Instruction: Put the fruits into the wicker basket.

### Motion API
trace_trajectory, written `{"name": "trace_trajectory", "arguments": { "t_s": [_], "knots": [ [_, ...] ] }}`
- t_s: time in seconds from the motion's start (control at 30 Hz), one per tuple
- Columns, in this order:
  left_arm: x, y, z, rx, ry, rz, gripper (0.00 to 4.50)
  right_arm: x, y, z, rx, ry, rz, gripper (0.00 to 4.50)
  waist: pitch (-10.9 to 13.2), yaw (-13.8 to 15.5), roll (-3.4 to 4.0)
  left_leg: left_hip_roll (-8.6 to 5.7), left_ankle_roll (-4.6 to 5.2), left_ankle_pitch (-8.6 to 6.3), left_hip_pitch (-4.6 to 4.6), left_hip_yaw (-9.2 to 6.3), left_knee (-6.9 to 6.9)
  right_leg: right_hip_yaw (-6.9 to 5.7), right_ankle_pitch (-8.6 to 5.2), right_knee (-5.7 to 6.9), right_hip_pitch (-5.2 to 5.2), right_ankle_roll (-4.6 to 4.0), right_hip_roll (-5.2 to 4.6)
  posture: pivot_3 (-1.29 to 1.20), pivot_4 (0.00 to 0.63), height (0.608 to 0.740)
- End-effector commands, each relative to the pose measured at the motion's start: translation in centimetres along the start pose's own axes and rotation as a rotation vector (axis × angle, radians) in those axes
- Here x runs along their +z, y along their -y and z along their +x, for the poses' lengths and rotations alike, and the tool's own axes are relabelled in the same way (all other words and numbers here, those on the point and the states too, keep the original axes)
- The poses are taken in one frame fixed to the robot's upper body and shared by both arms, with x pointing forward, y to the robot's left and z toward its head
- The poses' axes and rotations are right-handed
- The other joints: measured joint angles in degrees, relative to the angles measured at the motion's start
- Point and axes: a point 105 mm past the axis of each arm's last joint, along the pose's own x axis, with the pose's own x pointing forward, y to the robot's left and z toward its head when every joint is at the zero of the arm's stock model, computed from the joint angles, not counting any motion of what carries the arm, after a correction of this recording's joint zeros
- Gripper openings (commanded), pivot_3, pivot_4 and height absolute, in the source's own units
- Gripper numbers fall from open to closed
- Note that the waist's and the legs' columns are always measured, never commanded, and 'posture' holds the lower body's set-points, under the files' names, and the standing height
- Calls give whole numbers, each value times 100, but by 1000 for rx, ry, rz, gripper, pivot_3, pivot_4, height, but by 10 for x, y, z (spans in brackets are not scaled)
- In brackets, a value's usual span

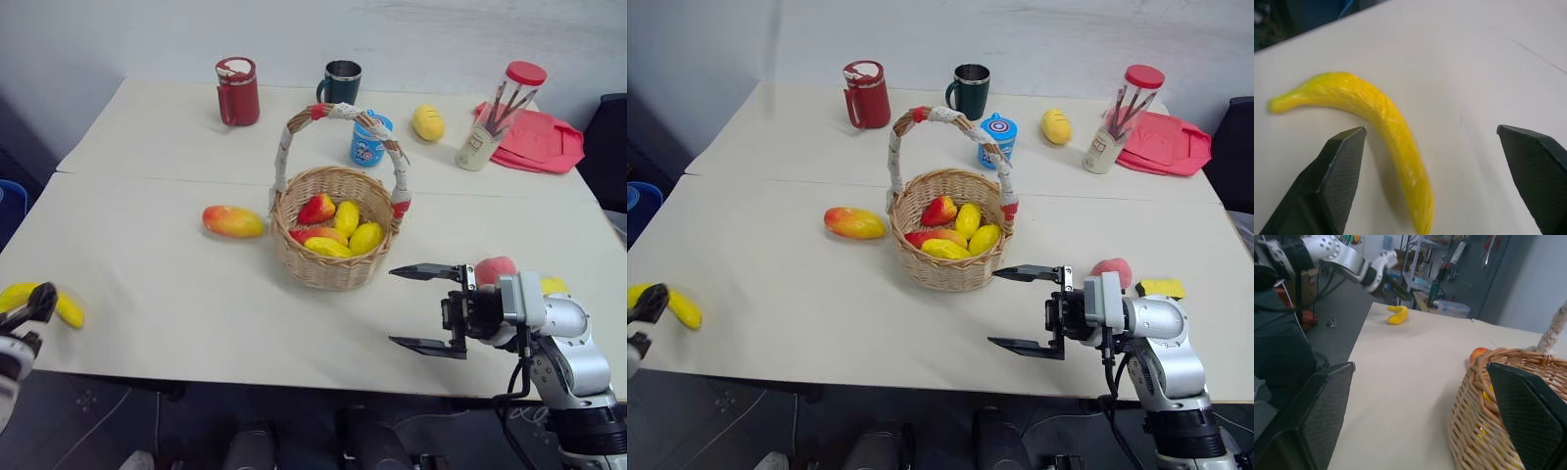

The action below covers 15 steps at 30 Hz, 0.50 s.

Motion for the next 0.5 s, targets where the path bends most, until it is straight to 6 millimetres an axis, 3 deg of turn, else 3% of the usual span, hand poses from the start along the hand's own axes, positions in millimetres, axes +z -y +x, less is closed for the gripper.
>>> {"name": "trace_trajectory", "arguments": {
  "t_s": [0.03,0.1,0.23,0.4,0.5],
  "knots": [
    [-5,-1,19,69,-76,-1,4500,6,0,7,2,25,-25,4450,1,29,1,-1,-2,1,-1,-1,0,-6,0,1,-2,0,2,0,150,740],
    [-5,-1,26,88,-94,-22,4500,6,1,8,-16,27,-26,4450,1,29,0,1,-13,7,-8,-3,2,-18,0,0,-5,0,4,0,150,740],
    [-11,-4,34,104,-135,-11,3762,4,1,8,-47,20,-22,4500,0,45,-2,-1,-20,10,-10,-2,6,-27,0,0,-4,1,0,0,150,740],
    [-16,-13,37,97,-139,19,2223,2,6,6,-104,20,-17,4500,0,45,-1,-1,-19,11,-8,-7,4,-30,1,5,-4,1,-3,0,150,740],
    [2,6,33,-44,-25,13,1302,0,6,4,-108,7,-18,4500,0,48,-1,-1,-20,14,-8,-15,4,-37,0,10,-5,1,-3,0,150,740]
  ]
}}
